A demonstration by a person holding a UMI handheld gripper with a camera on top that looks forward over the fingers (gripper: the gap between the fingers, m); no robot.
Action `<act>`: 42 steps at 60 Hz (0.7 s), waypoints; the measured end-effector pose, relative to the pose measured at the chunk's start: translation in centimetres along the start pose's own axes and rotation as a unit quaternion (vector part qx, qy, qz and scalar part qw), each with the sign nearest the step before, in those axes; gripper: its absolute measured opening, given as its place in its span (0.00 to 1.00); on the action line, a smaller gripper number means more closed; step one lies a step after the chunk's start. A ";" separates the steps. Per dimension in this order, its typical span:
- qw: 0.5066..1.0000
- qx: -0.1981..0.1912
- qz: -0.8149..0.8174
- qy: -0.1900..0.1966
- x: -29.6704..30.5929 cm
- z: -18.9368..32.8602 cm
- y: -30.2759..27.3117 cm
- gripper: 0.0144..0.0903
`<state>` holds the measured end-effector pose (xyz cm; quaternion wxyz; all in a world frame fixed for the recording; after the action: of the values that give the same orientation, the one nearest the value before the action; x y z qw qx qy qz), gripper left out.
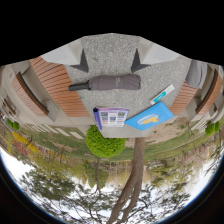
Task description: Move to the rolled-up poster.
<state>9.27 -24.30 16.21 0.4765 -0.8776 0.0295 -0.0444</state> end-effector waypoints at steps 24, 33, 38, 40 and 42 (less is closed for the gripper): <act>0.999 0.023 0.010 0.033 -1.0 5.5 -4.2 0.92; 0.999 0.024 0.013 0.029 -0.8 10.4 -7.5 0.92; 0.999 0.026 0.011 0.019 -1.0 14.0 -9.4 0.92; 0.999 0.026 0.008 0.016 -1.0 15.5 -10.0 0.92; 1.000 0.025 0.006 0.013 -1.0 17.0 -10.7 0.92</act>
<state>10.20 -4.23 15.93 0.4985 -0.8643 0.0402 -0.0538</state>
